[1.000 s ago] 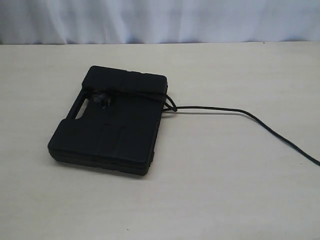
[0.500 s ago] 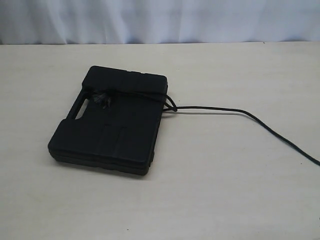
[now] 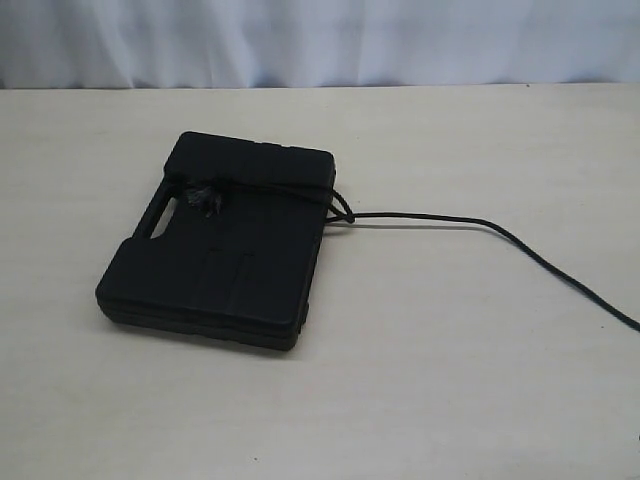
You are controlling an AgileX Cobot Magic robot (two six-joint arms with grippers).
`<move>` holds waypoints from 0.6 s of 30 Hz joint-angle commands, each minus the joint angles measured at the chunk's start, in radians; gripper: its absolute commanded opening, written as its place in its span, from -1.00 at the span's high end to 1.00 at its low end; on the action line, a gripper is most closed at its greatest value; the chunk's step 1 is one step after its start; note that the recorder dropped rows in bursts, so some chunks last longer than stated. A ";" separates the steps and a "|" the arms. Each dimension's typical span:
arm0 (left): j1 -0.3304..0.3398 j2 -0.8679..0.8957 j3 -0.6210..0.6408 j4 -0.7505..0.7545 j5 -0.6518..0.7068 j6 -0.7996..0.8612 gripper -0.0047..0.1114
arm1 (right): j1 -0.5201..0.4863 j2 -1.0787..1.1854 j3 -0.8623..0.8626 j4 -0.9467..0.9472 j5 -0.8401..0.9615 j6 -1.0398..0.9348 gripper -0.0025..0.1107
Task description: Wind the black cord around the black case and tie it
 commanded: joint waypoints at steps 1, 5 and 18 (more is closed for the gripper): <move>-0.006 -0.007 0.005 -0.006 -0.002 0.005 0.92 | -0.008 -0.005 0.002 0.001 0.004 -0.006 0.88; -0.006 -0.007 0.005 -0.006 -0.002 0.005 0.92 | -0.008 -0.005 0.002 0.001 0.004 -0.006 0.88; 0.138 -0.216 0.105 0.181 0.311 0.051 0.92 | -0.008 -0.005 0.002 0.001 0.004 -0.006 0.88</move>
